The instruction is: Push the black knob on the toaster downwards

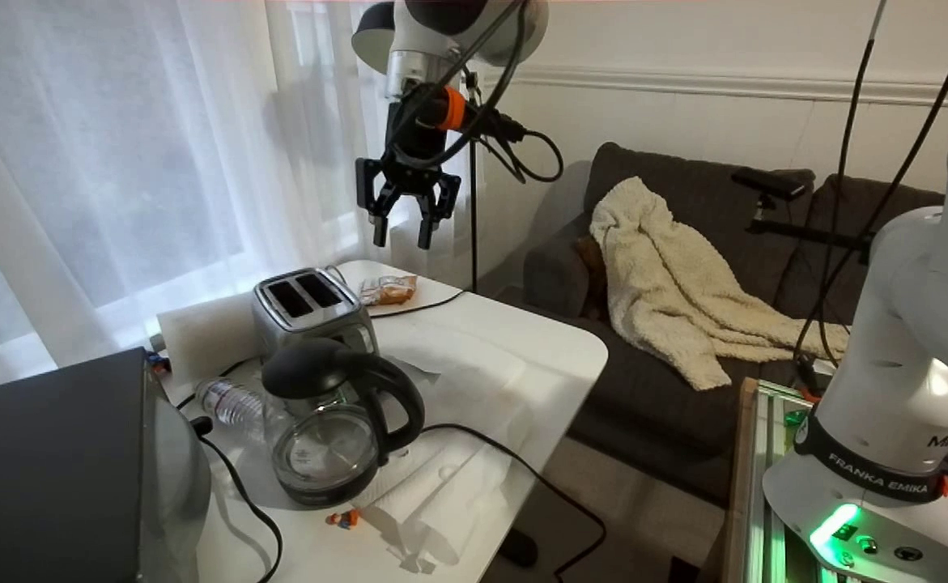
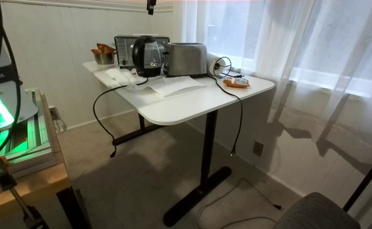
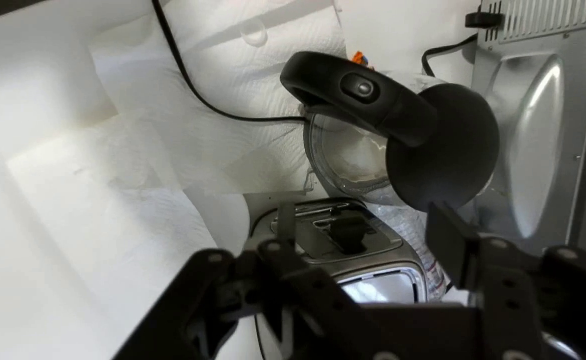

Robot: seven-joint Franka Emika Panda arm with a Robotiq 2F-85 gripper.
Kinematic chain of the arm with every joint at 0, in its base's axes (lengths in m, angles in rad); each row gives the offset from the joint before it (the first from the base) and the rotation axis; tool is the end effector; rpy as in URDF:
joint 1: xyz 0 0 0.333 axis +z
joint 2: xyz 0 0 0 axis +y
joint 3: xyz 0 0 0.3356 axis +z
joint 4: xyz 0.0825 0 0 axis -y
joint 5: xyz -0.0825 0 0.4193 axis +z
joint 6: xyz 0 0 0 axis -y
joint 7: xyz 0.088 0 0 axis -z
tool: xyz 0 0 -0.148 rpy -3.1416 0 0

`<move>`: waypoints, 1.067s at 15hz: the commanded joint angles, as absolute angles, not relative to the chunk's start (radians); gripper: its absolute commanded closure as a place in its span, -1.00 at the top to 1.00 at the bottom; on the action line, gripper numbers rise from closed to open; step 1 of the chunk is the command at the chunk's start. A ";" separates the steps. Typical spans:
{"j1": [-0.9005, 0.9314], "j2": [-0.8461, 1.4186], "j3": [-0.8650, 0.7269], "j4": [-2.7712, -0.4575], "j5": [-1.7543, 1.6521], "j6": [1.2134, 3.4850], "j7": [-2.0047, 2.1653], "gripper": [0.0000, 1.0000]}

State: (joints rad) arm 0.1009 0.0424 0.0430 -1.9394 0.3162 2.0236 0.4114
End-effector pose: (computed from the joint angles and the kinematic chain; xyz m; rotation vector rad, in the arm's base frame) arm 0.5995 0.1164 0.4331 -2.7949 0.5679 0.0566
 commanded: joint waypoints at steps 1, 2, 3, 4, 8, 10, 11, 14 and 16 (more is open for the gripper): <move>0.114 -0.016 0.073 -1.926 0.165 2.001 0.548 1.00; 0.115 -0.030 0.080 -1.931 0.107 2.014 0.597 1.00; 0.112 -0.044 0.087 -1.932 0.076 1.989 0.613 1.00; 0.110 -0.057 0.093 -1.938 0.053 1.990 0.626 1.00; 0.099 -0.050 0.095 -1.931 0.059 1.997 0.594 1.00; 0.098 -0.054 0.095 -1.931 0.057 1.997 0.593 1.00; 0.098 -0.051 0.095 -1.931 0.057 1.997 0.593 1.00; 0.098 -0.045 0.095 -1.931 0.057 1.997 0.593 1.00; 0.098 -0.044 0.095 -1.931 0.057 1.997 0.593 1.00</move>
State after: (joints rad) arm 0.1055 -0.0449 0.0876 -1.9340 0.0570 1.9998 0.5934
